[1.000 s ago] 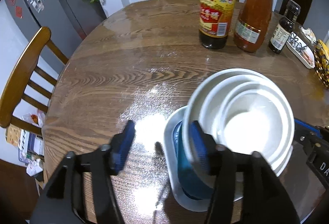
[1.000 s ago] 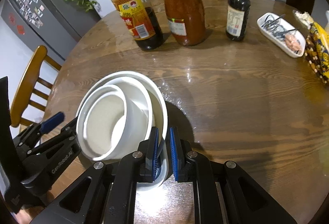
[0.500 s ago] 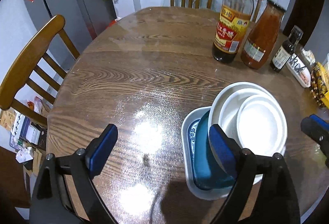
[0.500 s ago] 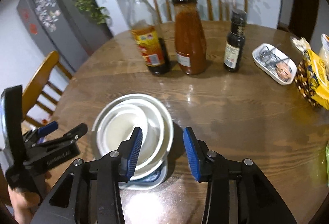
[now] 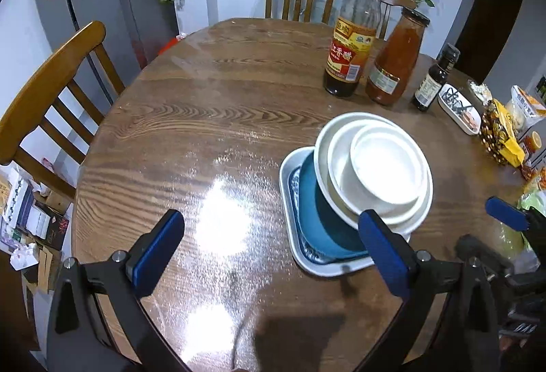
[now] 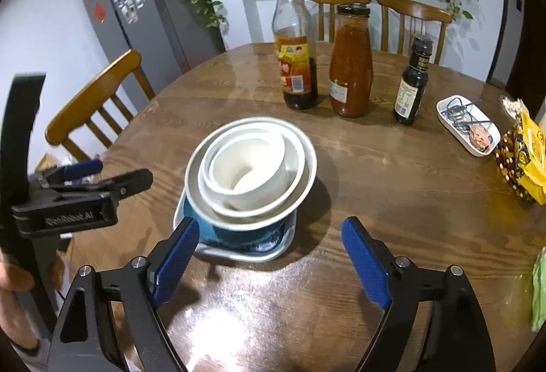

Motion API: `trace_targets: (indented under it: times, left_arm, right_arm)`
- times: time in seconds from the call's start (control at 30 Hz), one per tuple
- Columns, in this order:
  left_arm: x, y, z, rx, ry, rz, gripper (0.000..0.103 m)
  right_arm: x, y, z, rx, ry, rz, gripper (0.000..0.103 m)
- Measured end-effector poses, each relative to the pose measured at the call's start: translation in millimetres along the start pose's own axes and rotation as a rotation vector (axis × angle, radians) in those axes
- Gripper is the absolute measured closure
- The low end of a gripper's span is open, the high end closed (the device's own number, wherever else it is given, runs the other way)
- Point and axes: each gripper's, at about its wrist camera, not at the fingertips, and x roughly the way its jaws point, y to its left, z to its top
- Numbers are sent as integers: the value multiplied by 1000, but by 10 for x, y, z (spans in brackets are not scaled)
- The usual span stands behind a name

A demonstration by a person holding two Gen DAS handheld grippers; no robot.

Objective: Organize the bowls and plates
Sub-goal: 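Open the right gripper and pull it back from the stack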

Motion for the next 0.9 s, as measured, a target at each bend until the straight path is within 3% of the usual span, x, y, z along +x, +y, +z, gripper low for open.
trace_targets:
  times: [0.53, 0.9]
  left_arm:
    - [-38, -135, -254, 139, -4, 16, 1]
    - [5, -171, -291, 154, -16, 46, 1]
  right_arm:
    - [139, 234, -262, -92, 47, 39, 17]
    - [229, 234, -306, -94, 74, 31, 17]
